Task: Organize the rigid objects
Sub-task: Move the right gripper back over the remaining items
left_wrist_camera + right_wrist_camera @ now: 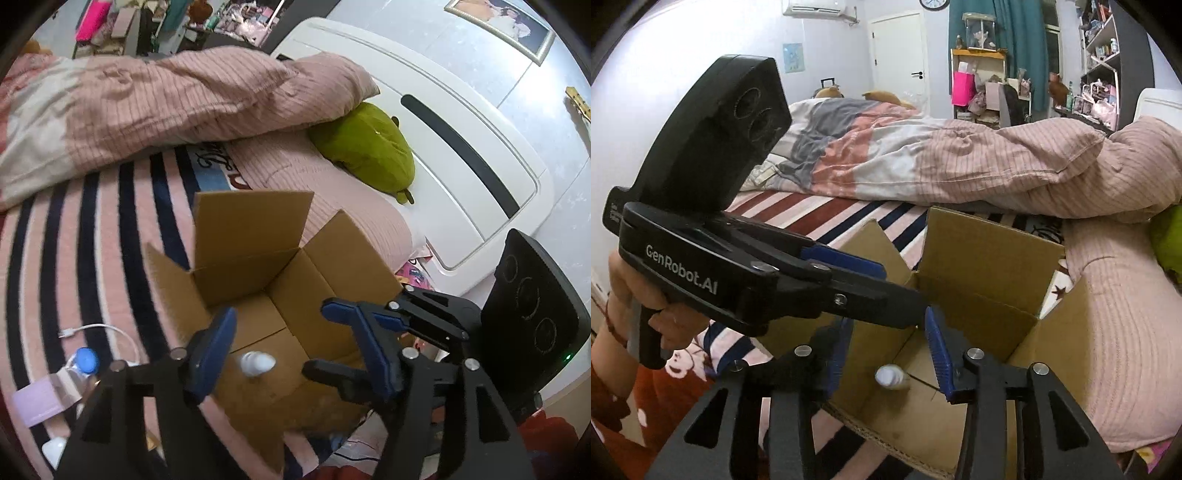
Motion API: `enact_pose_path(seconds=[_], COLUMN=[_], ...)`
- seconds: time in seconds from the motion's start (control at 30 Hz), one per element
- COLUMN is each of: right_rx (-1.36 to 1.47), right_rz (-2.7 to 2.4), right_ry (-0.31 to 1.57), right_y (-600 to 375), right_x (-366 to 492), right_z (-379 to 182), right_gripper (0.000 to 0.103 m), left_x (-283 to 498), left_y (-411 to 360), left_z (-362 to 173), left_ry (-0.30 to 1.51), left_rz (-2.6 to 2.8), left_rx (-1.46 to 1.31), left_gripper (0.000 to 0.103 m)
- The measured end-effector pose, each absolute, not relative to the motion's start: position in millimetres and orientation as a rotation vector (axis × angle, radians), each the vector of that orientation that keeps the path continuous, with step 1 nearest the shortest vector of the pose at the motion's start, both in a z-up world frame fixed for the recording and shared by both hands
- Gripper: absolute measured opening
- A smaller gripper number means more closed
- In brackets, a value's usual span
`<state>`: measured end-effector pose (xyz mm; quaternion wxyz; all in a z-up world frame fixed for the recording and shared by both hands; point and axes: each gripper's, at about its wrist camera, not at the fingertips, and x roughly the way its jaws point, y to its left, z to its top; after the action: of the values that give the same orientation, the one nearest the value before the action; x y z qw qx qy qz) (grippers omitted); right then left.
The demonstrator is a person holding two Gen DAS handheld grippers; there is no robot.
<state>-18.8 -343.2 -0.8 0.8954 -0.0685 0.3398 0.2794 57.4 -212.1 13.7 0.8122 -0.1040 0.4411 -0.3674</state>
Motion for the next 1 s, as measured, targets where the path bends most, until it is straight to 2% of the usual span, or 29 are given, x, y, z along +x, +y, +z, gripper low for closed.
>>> enact_pose_path(seconds=[0.07,0.13,0.3,0.37,0.43,0.57,0.8,1.0], right_rx=[-0.149,-0.151,-0.189,-0.208,-0.228,-0.250,-0.313,-0.339], right_rz=[0.572,0.578,0.618,0.640,0.673,0.744,0.900,0.905], right_ry=[0.693,0.682,0.637,0.624,0.617,0.629,0.757,0.958], right_y=[-342,-338,-310,-294,-273,-228,-138,-88], right_x=[-26,-32,-51,-55,-59,-61,-55,-28], right_z=[4,9,27,32,37,35,-9,-84], right_gripper=[0.036,0.036,0.036,0.036,0.036,0.046,0.046,0.046], left_x=[49,38,12,1,-8,-16,-21,-26], left_y=[-203,-190,-148,-124,-102,-42,43,77], left_z=[23,35,72,85,88,66,5,-34], left_ry=[0.915,0.877,0.775,0.732,0.706,0.734,0.800,0.833], left_rz=[-0.762,-0.724,-0.605,-0.515,-0.442,-0.357,-0.229,-0.154], left_rx=[-0.206,-0.187,-0.105,-0.065,-0.024,-0.056,-0.118,-0.137], left_gripper=[0.064,0.069,0.072,0.084,0.085,0.085,0.085,0.085])
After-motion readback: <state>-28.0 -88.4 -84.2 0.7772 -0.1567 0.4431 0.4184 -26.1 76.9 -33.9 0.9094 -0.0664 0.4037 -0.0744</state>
